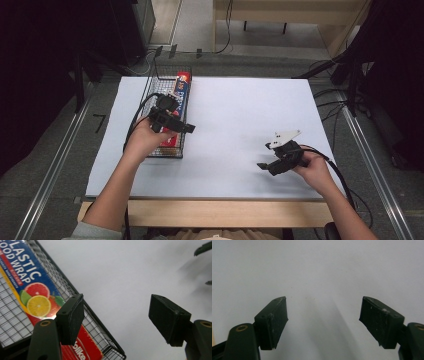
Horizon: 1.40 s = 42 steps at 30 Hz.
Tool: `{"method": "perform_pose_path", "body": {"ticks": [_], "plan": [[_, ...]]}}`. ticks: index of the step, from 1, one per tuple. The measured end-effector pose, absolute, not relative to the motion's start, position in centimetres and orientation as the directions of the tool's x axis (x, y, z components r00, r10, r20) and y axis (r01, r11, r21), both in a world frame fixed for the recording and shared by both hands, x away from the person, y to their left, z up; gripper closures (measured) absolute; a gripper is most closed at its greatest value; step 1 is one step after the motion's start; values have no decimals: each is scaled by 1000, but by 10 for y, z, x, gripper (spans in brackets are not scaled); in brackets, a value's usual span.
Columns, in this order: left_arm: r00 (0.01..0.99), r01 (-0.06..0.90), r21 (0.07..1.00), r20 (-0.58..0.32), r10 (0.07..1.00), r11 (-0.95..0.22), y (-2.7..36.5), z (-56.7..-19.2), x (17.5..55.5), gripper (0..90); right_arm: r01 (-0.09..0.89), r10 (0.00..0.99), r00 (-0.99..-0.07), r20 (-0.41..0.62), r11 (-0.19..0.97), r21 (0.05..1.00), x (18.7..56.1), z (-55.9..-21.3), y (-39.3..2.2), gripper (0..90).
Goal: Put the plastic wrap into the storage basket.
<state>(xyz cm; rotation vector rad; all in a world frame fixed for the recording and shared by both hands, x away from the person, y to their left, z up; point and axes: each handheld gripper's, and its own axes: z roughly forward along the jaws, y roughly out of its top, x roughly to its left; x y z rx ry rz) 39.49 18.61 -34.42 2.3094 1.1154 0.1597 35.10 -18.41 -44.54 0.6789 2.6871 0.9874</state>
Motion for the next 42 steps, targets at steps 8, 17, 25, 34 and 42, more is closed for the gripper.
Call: {"method": "perform_pose_path", "body": {"ticks": [8,17,25,34,42], "plan": [[732,610,568,-137,667,-552,167,-357,369,273,357,487,-873,-13,657,664,352,-444,-185,233],[784,553,591,-133,606,-587,149,-373,345,273,359,482,-876,-4,658,662,352,-444,-184,233],[816,519,591,-129,563,-617,140,-392,329,271,362,481,-877,3,656,662,352,-444,-184,233],[838,496,593,-135,528,-635,136,-408,325,273,356,470,-883,2,667,654,352,-446,-182,233],[840,498,578,-138,524,-647,135,-416,327,277,354,464,-886,1,674,649,352,-446,-182,232]]}}
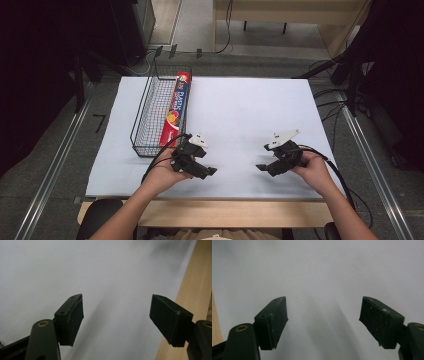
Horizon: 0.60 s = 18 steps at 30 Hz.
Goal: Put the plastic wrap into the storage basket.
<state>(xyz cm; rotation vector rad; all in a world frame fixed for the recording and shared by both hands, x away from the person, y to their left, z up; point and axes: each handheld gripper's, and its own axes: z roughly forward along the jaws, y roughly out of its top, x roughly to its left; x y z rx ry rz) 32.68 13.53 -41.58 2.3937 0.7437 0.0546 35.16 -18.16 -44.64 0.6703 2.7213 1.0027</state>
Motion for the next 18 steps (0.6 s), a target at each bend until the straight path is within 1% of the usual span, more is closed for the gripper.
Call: {"method": "perform_pose_path", "body": {"ticks": [4,13,16,18], "plan": [[847,487,576,-125,517,-657,135,-418,326,286,352,461,-887,-1,679,644,351,-447,-181,233],[861,471,573,-131,492,-671,136,-426,327,293,350,457,-889,-2,684,640,351,-448,-181,233],[859,469,559,-111,499,-683,133,-431,327,290,349,452,-892,-1,691,633,352,-449,-181,233],[855,466,546,-77,512,-696,130,-437,327,281,354,450,-893,2,701,620,351,-450,-180,232]]}}
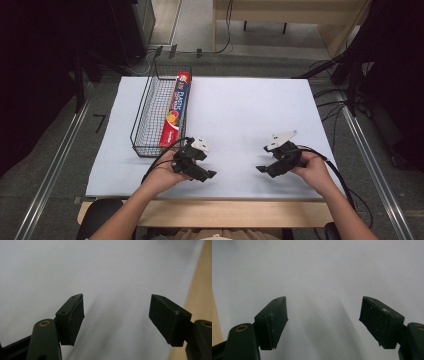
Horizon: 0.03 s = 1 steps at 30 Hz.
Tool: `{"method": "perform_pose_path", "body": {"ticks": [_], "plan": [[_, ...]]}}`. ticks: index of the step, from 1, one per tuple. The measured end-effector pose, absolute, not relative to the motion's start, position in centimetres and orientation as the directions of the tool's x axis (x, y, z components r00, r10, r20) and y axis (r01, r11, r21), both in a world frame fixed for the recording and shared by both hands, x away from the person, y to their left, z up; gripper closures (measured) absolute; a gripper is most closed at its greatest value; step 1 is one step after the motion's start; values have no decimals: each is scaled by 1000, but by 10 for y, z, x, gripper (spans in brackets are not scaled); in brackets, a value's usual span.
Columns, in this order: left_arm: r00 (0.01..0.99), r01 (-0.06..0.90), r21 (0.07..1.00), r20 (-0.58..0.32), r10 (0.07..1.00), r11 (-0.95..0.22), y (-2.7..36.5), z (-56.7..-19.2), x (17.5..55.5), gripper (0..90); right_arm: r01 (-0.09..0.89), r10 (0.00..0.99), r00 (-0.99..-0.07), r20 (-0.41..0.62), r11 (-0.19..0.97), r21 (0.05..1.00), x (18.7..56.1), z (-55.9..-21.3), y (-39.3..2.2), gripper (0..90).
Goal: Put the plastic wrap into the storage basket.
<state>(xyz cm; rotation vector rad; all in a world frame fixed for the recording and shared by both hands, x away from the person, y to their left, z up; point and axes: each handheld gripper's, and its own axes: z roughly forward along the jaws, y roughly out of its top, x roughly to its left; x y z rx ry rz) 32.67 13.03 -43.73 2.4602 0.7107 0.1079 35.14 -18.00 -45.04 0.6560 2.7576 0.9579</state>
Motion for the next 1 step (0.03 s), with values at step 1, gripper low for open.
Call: {"method": "perform_pose_path", "body": {"ticks": [1], "plan": [[858,459,536,-59,511,-708,128,-442,326,255,350,444,-896,-1,709,612,352,-452,-180,233]]}}
